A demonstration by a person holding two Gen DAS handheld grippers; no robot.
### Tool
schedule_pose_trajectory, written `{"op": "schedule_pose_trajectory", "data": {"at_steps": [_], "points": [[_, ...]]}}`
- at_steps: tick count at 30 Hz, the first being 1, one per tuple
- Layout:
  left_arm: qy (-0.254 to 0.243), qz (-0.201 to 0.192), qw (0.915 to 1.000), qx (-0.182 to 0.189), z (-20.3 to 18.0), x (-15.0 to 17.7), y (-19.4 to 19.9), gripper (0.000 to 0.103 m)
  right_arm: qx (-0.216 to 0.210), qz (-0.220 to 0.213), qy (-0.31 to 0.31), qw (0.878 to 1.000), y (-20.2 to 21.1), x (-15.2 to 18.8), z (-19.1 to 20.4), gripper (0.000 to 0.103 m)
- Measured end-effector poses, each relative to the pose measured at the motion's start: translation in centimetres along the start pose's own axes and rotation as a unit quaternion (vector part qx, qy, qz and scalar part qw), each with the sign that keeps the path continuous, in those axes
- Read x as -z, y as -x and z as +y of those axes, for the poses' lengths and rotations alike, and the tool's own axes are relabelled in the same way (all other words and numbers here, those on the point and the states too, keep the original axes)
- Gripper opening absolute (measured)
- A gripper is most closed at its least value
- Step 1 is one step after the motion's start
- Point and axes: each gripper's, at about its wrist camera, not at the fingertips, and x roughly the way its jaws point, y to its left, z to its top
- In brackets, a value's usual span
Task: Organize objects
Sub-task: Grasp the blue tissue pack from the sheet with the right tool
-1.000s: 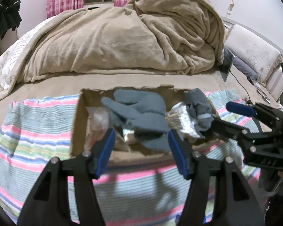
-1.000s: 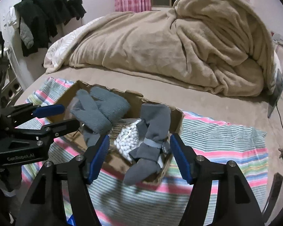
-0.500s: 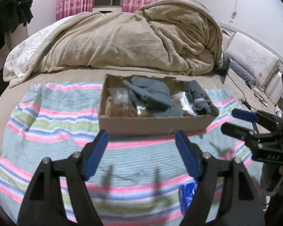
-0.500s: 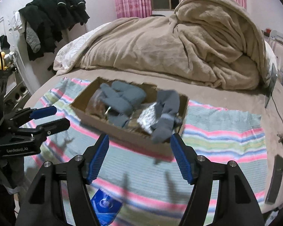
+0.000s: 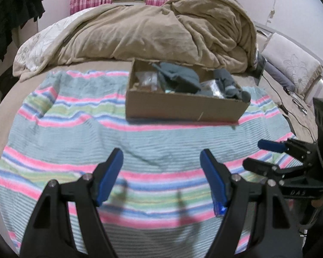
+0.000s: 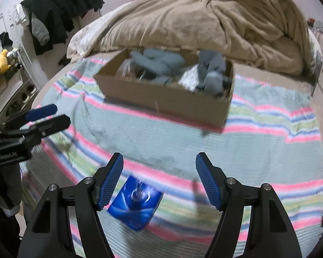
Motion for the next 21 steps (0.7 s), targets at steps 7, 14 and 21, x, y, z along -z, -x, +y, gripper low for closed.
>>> {"op": "schedule_pose_trajectory", "data": {"at_steps": [7, 14, 21], "points": [[0.013, 0.021, 0.9997, -0.007, 1.0, 2.1, -0.8, 0.075, -0.009, 0.033, -0.002, 0.999, -2.0, 2.2, 1.1, 0.073], [0.013, 0.037, 0.9992, -0.004, 1.2, 3.5, -1.7, 0.075, -0.012, 0.06, -0.012, 0.998, -3.7, 4.0, 2.0, 0.079], [0.013, 0.05, 0.9987, -0.007, 1.2, 4.2, -2.6, 0.075, -0.008, 0.078, 0.003, 0.997, -5.0, 5.1, 3.3, 0.079]]}}
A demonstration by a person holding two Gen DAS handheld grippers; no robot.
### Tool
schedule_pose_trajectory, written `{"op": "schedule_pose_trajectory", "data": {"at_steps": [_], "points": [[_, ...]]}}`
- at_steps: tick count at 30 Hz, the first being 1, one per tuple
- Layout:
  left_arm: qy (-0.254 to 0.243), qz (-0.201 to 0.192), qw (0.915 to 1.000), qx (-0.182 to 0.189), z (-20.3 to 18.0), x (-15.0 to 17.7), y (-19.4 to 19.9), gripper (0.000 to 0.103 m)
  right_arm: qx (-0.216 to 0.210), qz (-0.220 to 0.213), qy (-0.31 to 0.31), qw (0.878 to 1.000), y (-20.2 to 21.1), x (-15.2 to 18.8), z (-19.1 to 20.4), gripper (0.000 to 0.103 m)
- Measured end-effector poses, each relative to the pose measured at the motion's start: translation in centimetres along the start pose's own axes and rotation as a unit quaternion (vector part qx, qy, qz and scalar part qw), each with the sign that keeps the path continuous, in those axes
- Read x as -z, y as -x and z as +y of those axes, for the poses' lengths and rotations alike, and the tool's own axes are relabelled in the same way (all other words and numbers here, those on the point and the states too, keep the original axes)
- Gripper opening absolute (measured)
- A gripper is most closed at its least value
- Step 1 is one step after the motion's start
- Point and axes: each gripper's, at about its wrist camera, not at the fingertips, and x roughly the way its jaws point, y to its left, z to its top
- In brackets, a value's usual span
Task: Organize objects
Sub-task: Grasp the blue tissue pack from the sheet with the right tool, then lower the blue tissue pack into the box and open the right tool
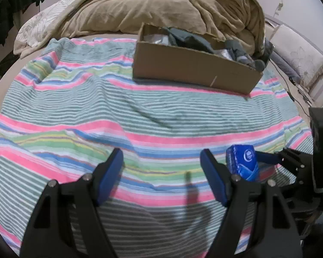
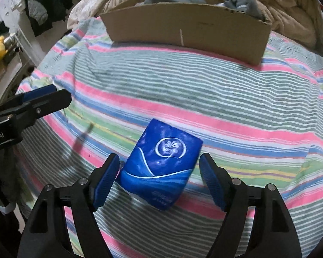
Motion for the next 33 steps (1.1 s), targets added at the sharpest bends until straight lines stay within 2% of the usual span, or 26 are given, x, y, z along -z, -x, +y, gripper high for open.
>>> {"op": "schedule_pose_trajectory", "data": {"at_steps": [3, 6, 11, 18, 33], "points": [[0.001, -0.001, 1.0, 0.001, 0.0, 0.0, 0.0, 0.075, 0.011, 0.001, 0.008, 1.0, -0.1, -0.1, 0.5, 0.077], [0.001, -0.001, 1.0, 0.002, 0.1, 0.0, -0.1, 0.075, 0.02, -0.003, 0.018, 1.0, 0.0, 0.0, 0.7, 0.062], [0.002, -0.003, 1.0, 0.004, 0.2, -0.2, 0.2, 0.075, 0.018, -0.012, 0.025, 0.999, 0.7, -0.2, 0.8, 0.054], [-0.004, -0.012, 0.9999, 0.001, 0.4, -1.3, 0.5, 0.075, 0.01, -0.047, 0.026, 0.998, 3.1, -2.0, 0.5, 0.054], [-0.012, -0.069, 0.9973, -0.022, 2.3, -6.9, 2.1, 0.075, 0.013, -0.112, 0.057, 0.992, 5.6, -10.3, 1.1, 0.054]]}}
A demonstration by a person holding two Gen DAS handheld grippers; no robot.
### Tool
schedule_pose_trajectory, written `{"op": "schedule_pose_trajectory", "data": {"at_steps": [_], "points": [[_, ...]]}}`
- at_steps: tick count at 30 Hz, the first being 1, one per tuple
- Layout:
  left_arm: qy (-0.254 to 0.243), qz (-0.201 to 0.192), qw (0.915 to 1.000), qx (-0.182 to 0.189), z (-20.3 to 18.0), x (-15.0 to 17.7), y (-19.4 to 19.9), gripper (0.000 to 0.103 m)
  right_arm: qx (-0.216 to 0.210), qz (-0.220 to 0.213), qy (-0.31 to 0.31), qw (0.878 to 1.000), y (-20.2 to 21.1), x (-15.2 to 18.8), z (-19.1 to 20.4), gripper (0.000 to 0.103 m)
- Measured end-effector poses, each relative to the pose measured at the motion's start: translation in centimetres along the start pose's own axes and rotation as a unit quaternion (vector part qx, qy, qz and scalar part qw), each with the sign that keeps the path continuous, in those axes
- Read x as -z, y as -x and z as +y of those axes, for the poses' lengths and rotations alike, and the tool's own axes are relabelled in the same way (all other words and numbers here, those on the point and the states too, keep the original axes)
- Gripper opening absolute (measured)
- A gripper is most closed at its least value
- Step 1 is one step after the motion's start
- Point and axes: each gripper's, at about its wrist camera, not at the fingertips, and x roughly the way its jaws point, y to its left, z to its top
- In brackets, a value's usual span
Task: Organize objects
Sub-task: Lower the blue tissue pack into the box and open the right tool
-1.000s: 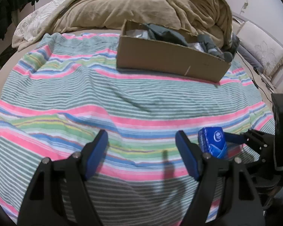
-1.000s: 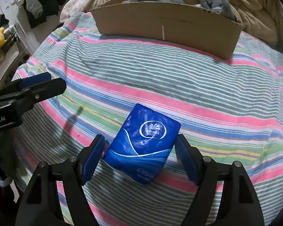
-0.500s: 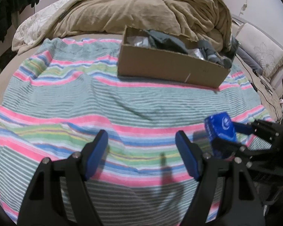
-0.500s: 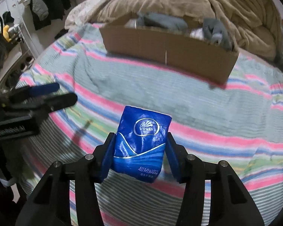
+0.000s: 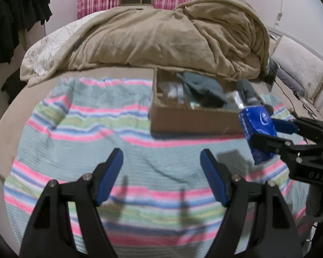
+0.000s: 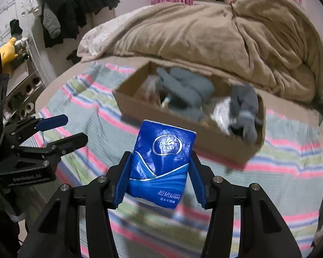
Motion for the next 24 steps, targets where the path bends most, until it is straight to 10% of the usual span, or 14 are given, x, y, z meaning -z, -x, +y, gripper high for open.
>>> {"op": "schedule_pose_trajectory", "data": {"at_steps": [24], "points": [[0.03, -0.007, 0.9995, -0.004, 4.0, -4.0, -5.3, 0.075, 0.021, -0.028, 0.032, 0.999, -6.2, -9.6, 2.0, 0.054]]}}
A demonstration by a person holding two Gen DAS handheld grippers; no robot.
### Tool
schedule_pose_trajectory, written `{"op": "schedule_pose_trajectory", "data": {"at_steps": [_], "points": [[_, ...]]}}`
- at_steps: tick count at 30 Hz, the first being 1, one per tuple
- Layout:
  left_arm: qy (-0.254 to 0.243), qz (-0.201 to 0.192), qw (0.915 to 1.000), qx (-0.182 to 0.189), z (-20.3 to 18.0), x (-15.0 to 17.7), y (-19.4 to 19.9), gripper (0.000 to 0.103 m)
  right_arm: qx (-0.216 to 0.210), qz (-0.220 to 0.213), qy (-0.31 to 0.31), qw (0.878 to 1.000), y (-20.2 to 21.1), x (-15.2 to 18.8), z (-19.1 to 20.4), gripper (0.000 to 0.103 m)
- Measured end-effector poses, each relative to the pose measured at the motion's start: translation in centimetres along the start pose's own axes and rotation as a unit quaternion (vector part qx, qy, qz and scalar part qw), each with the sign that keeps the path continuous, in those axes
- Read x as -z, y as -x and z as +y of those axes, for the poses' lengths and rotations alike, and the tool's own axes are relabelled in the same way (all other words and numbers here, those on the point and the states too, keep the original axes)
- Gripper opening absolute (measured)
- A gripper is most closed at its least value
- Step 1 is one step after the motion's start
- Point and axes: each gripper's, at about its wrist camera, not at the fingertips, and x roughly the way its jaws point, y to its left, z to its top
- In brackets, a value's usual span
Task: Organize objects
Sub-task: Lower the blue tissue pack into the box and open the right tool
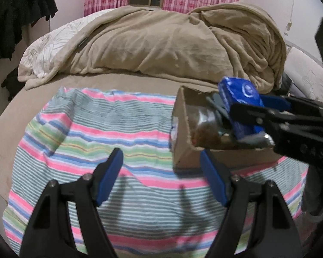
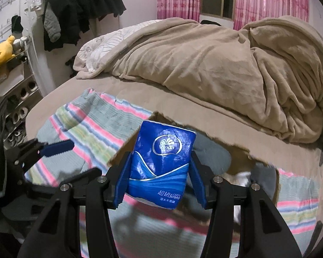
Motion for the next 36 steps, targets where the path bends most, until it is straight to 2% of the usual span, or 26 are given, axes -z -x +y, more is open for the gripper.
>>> {"op": "schedule_pose_trajectory", "data": {"at_steps": [7, 11, 16, 18, 22, 25, 36], "points": [[0.016, 0.026, 0.9995, 0.0, 1.0, 0.3, -1.8, 0.075, -0.001, 0.021, -0.017, 1.0, -4.1, 0.0, 0.0, 0.054], [0.015, 0.028, 0.9995, -0.008, 0.9, 0.5, -2.2, 0.076, -0.003, 0.037, -0.026, 0.999, -6.0, 0.9, -0.3, 0.054], [0.011, 0.041, 0.9989, -0.018, 0.8, 0.8, -2.8, 0.076, -0.022, 0.052, -0.03, 0.998, -7.3, 2.1, -0.2, 0.054], [0.015, 0.041, 0.9989, -0.018, 1.0, 0.8, -2.8, 0.076, -0.025, 0.046, -0.033, 0.998, -7.0, 2.1, -0.4, 0.057], [0.019, 0.043, 0.9987, -0.02, 1.2, 0.8, -2.8, 0.076, -0.034, 0.035, -0.041, 0.998, -6.1, 2.1, -0.8, 0.074], [0.016, 0.041, 0.9988, -0.024, 1.1, 0.9, -2.5, 0.076, -0.031, 0.027, -0.041, 0.998, -5.0, 2.2, -1.0, 0.079], [-0.011, 0.043, 0.9989, -0.012, -0.8, 2.3, 0.5, 0.077, -0.003, 0.009, -0.066, 0.998, 0.8, 4.0, -2.9, 0.081]]}}
